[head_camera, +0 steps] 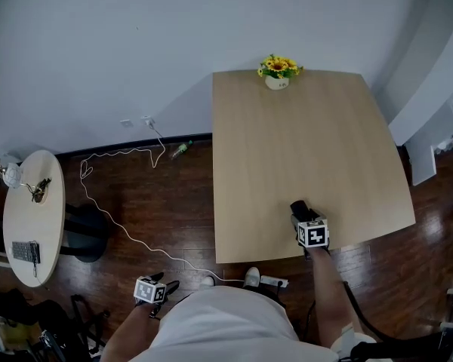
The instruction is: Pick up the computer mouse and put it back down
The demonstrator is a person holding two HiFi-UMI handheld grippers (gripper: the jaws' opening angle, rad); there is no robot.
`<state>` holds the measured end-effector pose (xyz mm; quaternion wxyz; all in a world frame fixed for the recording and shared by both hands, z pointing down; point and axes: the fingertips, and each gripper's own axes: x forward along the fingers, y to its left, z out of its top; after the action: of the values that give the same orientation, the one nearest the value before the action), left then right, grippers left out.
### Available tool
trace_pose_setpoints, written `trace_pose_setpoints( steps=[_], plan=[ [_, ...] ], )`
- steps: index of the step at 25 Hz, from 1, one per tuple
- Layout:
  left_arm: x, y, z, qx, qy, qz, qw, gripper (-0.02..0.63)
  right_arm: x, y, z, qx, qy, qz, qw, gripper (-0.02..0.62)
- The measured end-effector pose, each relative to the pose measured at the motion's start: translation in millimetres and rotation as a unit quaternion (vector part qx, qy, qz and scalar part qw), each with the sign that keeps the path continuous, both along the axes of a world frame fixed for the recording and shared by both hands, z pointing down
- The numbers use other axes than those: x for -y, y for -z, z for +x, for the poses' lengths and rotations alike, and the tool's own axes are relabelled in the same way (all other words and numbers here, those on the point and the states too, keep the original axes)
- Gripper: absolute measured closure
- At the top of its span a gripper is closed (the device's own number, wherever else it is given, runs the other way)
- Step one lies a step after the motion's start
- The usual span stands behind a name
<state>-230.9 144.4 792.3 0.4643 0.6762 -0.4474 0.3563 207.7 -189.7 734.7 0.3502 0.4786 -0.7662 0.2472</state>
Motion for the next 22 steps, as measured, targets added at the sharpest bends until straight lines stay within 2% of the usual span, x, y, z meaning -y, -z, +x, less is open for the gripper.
trace_pose_setpoints(
  steps=[7,12,18,22],
  plan=[
    [30.8,-15.8,9.2,-0.019,-0.051,0.007,0.9985,0.307,-63.7,128.7,-43.2,0.027,0.035,0.072,0.996,0.295],
    [40.4,-21.4,5.9,-0.027,-0.087,0.013,0.9958,0.307,-126.4,192.5,-65.6,0.033,0.043,0.094,0.994,0.295],
    [31.6,-36.3,-8.7,-0.019,-0.124,0.003,0.9921,0.307,-170.3,257.3,-92.6,0.025,0.061,0.128,0.99,0.295],
    [25.7,-30.9,-2.8,-0.029,-0.132,0.006,0.9909,0.307,-175.8,268.1,-95.8,0.023,0.059,0.135,0.989,0.295]
  ],
)
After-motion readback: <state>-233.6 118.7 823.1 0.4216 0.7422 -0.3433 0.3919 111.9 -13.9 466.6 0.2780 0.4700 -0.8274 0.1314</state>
